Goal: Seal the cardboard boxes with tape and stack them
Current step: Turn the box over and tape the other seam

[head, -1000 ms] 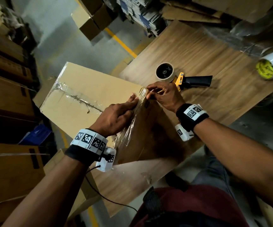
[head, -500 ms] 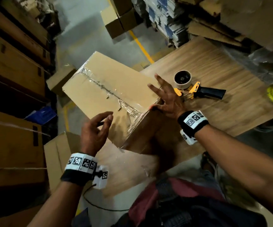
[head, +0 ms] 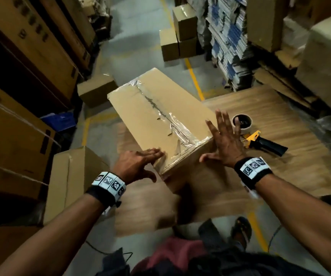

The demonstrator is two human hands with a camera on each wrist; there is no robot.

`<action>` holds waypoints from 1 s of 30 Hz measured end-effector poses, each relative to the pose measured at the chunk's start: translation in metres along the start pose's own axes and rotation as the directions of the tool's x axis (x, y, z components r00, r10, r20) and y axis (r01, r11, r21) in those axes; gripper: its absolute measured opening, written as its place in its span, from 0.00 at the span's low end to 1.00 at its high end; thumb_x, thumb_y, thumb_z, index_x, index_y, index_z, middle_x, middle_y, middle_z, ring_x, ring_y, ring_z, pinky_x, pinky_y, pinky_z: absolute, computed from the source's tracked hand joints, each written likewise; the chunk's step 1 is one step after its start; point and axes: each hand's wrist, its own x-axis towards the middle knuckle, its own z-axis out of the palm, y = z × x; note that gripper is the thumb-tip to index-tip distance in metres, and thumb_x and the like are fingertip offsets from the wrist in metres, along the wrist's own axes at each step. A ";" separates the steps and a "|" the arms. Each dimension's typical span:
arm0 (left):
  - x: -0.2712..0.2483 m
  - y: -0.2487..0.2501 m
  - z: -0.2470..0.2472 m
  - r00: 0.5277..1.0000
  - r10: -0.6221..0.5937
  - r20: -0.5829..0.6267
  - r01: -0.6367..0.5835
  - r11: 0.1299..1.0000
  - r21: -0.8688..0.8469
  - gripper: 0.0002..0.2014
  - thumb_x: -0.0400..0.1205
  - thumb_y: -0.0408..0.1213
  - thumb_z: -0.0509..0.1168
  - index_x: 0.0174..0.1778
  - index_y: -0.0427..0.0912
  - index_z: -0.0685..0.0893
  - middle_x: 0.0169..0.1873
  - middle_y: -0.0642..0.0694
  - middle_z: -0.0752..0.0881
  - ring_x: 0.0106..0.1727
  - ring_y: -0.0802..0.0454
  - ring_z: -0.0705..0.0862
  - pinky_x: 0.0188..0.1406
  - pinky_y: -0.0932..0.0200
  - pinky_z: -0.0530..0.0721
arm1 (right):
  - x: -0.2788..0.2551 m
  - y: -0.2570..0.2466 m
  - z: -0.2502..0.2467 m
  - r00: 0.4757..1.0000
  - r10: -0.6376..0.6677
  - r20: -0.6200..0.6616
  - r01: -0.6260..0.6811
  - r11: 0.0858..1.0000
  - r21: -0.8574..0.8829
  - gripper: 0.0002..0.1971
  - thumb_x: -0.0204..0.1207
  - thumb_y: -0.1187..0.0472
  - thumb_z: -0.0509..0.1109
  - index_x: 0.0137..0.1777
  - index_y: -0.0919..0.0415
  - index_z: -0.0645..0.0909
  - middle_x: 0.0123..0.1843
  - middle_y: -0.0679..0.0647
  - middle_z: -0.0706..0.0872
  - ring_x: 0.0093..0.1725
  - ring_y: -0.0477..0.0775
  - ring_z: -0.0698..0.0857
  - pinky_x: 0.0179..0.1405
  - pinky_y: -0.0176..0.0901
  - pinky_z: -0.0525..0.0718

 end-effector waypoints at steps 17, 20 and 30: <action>-0.015 0.007 0.030 0.979 -0.052 -0.195 0.033 0.994 -0.102 0.39 0.76 0.73 0.69 0.80 0.55 0.81 0.78 0.52 0.80 0.76 0.52 0.82 0.54 0.44 0.93 | -0.007 -0.073 0.014 0.986 -0.165 0.020 0.166 0.985 -0.043 0.61 0.65 0.11 0.50 0.91 0.51 0.57 0.93 0.60 0.51 0.92 0.59 0.47 0.85 0.75 0.51; -0.016 0.007 0.035 0.972 -0.064 -0.228 0.045 0.995 -0.089 0.39 0.76 0.73 0.70 0.81 0.57 0.80 0.78 0.53 0.80 0.77 0.54 0.82 0.52 0.45 0.94 | -0.011 -0.096 0.012 0.992 -0.123 0.029 0.124 0.992 -0.039 0.62 0.64 0.11 0.53 0.91 0.53 0.53 0.93 0.61 0.47 0.92 0.62 0.45 0.85 0.77 0.41; -0.017 0.021 0.050 0.924 -0.117 -0.363 0.092 0.992 -0.087 0.38 0.75 0.68 0.71 0.78 0.52 0.84 0.77 0.49 0.83 0.77 0.53 0.82 0.63 0.53 0.88 | -0.018 -0.106 0.025 0.978 -0.206 0.026 0.208 0.973 -0.100 0.46 0.78 0.19 0.46 0.87 0.48 0.63 0.91 0.60 0.59 0.92 0.56 0.46 0.84 0.74 0.48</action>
